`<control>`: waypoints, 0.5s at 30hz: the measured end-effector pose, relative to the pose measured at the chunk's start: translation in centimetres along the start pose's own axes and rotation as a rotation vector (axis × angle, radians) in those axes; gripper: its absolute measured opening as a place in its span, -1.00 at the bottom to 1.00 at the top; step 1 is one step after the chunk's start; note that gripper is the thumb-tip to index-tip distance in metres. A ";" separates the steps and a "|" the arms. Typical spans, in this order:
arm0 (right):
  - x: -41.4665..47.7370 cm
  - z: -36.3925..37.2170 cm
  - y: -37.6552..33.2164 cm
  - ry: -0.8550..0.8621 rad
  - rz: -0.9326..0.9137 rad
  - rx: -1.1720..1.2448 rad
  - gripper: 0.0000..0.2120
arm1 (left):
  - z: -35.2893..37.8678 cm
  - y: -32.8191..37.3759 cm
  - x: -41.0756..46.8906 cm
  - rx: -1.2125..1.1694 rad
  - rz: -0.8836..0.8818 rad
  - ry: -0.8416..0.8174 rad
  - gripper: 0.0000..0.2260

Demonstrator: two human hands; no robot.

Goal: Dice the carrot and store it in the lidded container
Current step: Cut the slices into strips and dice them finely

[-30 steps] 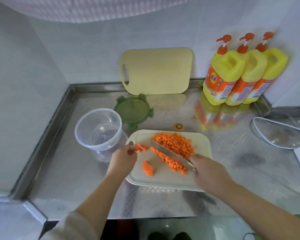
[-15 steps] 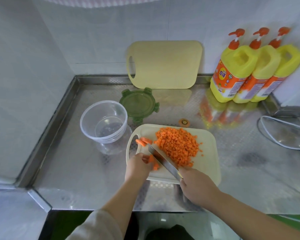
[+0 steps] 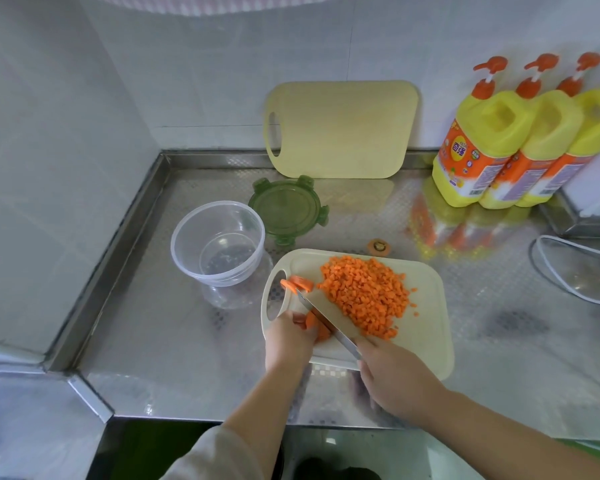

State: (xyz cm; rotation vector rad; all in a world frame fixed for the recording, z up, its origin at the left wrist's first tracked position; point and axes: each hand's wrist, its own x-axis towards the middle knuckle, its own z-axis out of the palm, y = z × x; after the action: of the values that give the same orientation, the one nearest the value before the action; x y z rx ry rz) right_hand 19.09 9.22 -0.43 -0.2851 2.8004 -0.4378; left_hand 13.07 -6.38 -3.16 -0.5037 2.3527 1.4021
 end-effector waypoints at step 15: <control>0.0 0.6 -0.6 -0.023 0.001 -0.042 -0.60 | 0.2 -0.1 0.1 -0.077 -0.001 -0.001 -0.97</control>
State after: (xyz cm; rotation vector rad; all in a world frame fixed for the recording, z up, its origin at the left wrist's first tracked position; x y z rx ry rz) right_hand 19.33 8.46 -0.77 -0.2963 2.7901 -0.3740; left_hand 13.03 -6.28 -3.34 -0.5249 2.3038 1.4972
